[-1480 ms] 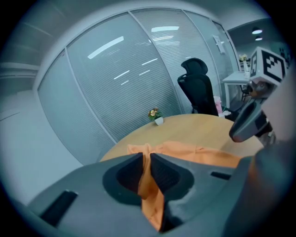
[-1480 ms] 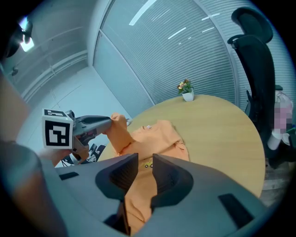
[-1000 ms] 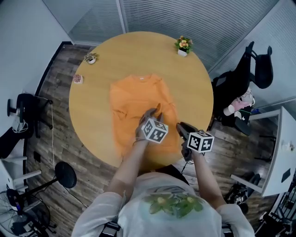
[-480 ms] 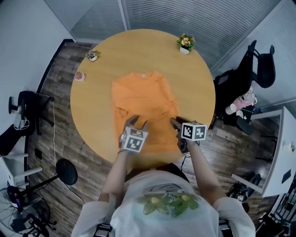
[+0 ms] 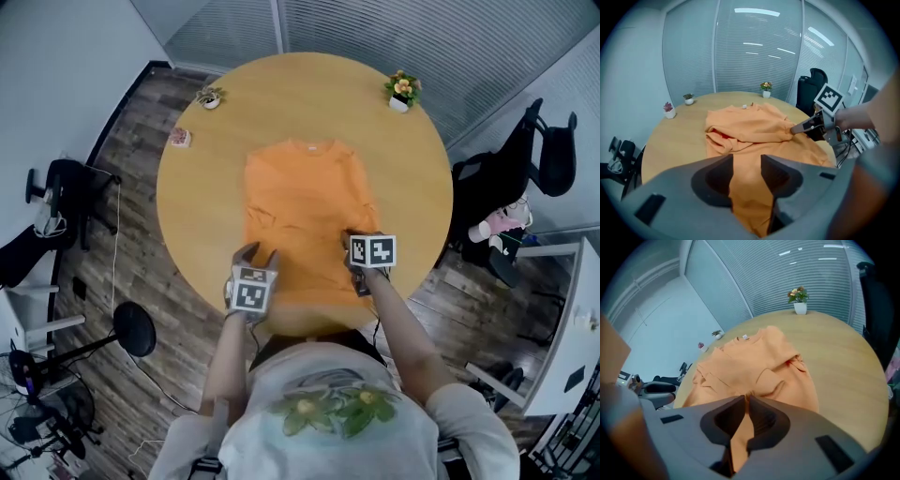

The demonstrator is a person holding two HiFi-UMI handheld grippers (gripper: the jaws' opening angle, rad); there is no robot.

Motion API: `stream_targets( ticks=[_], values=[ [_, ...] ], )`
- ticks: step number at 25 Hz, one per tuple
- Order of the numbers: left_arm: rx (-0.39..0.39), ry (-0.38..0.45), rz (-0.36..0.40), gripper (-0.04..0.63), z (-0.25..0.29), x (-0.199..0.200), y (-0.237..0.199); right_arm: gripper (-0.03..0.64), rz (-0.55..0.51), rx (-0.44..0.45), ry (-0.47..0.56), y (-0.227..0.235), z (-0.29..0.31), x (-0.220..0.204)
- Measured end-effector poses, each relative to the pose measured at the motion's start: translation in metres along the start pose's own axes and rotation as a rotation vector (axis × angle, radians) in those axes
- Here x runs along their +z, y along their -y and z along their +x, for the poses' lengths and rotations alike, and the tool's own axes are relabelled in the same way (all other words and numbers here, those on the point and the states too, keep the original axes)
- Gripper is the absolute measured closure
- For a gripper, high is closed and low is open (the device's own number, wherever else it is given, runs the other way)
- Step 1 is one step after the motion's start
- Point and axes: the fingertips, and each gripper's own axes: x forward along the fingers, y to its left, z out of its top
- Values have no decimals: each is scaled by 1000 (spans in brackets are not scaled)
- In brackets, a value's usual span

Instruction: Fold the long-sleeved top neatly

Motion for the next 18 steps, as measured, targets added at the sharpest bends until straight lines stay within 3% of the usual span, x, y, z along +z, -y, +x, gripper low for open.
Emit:
stream_targets(
  ticks=[5,7,11,18],
  values=[
    [31,-7,-42,428,-10,-17,-25,583,-68,-39,102,5,-41,9],
    [41,-27,-61,428,-10,-30,-36,583,-93,-80,87,16,-43,1],
    [27,-106,-78,428,-11,-57,-38,577,-25,-76,19,37,-26,-28],
    [15,-155,-82,428,-15,-90,-43,507,50,-31,70,33,-63,-44]
  ],
)
